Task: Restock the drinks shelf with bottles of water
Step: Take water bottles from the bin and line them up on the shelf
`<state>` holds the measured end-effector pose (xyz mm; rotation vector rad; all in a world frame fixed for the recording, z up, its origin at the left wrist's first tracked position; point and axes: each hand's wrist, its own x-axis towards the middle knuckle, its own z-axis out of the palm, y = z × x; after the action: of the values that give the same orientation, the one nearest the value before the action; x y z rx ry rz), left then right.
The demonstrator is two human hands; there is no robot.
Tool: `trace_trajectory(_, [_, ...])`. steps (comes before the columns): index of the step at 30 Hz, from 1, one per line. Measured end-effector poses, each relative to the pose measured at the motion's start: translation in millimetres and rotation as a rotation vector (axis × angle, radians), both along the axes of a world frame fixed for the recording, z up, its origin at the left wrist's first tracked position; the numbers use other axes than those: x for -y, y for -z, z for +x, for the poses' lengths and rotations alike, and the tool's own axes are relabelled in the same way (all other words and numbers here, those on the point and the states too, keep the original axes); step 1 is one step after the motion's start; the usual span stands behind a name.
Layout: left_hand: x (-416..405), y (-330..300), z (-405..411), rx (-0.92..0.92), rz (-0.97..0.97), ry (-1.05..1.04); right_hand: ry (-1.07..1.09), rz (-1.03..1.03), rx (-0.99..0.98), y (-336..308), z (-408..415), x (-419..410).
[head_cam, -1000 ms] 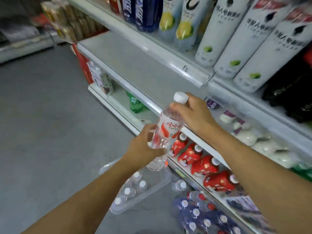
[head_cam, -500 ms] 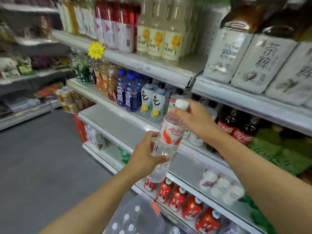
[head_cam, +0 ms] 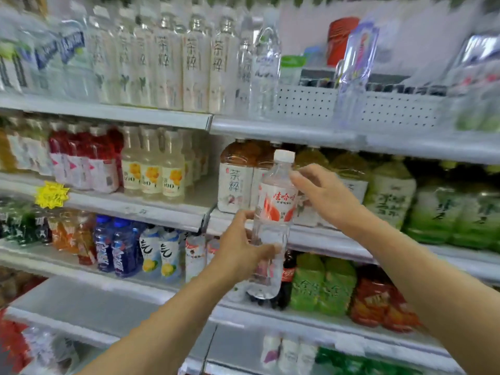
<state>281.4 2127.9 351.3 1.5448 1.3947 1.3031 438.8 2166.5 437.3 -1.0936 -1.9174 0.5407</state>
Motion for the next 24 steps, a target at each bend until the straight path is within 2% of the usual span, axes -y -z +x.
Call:
trace_trajectory(10, [-39.6,-77.4,112.0,0.011,0.099,0.239,0.472,0.095,0.169,-54.8,141.7,0.5])
trace_trajectory(17, [-67.8,-138.2,187.9,0.043,0.172,0.326,0.639,0.147,0.264,-83.6,226.8,-18.4])
trace_trajectory(24, [-109.2,-218.7,266.7,0.086,0.287,0.320,0.680,0.172,0.315,-111.0,294.1,-49.4])
